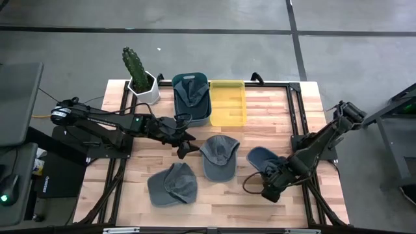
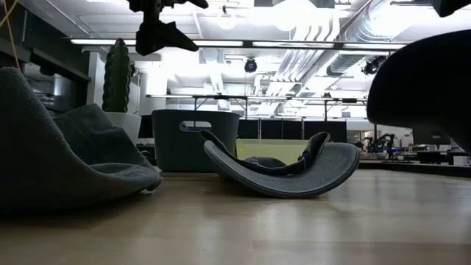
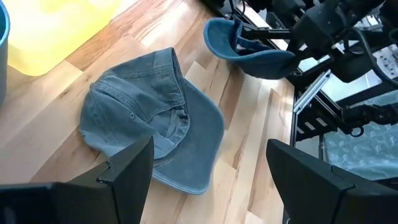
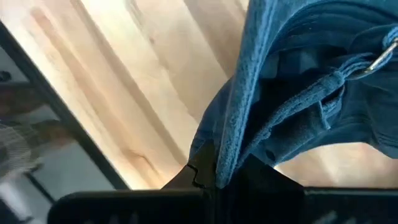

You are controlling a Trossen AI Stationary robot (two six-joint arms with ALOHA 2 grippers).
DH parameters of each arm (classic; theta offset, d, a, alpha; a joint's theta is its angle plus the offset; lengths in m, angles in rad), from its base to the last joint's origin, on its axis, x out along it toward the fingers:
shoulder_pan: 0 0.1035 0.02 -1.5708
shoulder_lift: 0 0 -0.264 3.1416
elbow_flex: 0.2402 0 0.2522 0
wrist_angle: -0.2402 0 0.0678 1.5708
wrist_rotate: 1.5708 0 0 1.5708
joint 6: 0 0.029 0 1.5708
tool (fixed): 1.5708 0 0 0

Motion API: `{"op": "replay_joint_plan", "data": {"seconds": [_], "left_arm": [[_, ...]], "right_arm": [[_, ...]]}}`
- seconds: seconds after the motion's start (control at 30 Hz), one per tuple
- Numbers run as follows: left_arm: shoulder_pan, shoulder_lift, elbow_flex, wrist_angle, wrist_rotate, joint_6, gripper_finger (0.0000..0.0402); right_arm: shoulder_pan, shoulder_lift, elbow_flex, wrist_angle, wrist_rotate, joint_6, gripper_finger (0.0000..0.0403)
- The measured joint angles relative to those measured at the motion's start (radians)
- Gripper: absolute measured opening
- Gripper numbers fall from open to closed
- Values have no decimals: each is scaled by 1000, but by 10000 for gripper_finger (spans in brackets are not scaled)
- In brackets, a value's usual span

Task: Pick & Place hat
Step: Put the blue cap into the blue bin

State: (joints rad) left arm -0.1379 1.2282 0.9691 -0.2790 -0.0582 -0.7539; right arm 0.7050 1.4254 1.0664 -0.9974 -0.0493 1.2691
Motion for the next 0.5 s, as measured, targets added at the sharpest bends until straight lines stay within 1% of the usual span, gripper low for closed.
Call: {"op": "replay_joint_plan", "data": {"seconds": [0.17,0.4,0.5], "left_arm": [[0,0,0,0,-9,-41,287],[0,0,0,0,-11,-108,287],[0,0,0,0,-6,-140,287]], "right_arm": [[-13,-41,0,-49,37,-87,12],[-53,-91,4,-106,123,-231,12],[-72,-92,60,-191,183,-319,12]]}}
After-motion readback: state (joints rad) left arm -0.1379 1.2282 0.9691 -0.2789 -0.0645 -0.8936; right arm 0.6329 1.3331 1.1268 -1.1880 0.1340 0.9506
